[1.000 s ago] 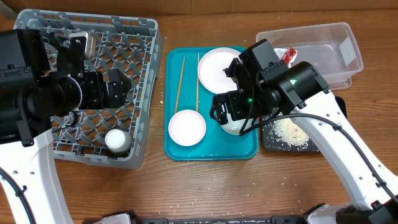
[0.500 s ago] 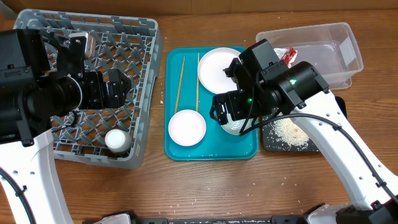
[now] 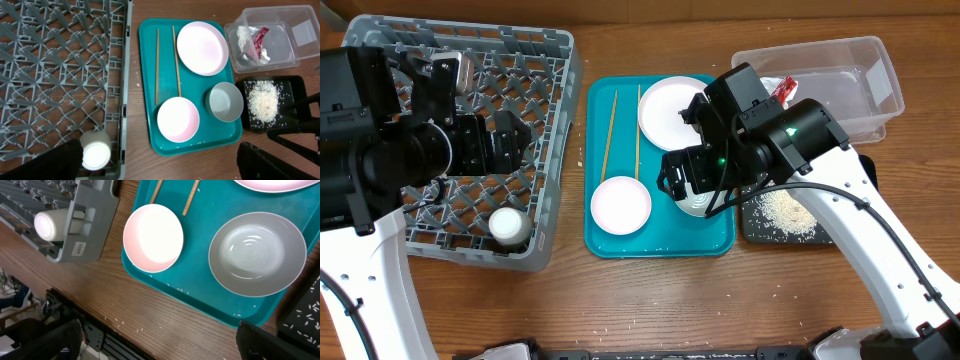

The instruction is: Sort waste into correct bins and load items into the dishwasher

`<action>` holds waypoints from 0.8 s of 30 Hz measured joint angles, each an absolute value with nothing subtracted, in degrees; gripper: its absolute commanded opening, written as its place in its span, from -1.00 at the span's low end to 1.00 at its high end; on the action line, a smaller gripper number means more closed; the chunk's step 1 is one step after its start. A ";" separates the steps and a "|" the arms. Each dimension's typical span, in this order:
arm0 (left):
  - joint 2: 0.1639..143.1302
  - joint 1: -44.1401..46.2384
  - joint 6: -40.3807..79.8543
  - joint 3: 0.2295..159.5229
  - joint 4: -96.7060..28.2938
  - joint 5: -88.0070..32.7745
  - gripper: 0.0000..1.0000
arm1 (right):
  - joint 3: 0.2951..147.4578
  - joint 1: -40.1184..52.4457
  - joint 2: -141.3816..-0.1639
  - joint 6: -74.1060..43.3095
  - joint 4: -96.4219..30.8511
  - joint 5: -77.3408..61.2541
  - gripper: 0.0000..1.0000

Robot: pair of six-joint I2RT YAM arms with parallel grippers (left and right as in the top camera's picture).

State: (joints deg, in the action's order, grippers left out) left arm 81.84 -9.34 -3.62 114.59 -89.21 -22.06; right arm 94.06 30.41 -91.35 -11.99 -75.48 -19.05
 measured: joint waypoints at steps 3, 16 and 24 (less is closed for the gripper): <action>81.84 -9.34 -3.62 114.58 -89.21 -22.06 0.99 | 94.06 30.41 -91.35 -11.97 -75.50 -19.07 1.00; 81.84 -9.34 -3.62 114.58 -89.21 -22.06 0.99 | 94.06 30.39 -91.35 -11.99 -75.50 -19.07 1.00; 81.84 -9.34 -3.62 114.58 -89.21 -22.06 1.00 | 94.06 30.39 -91.35 -12.01 -75.53 -16.97 1.00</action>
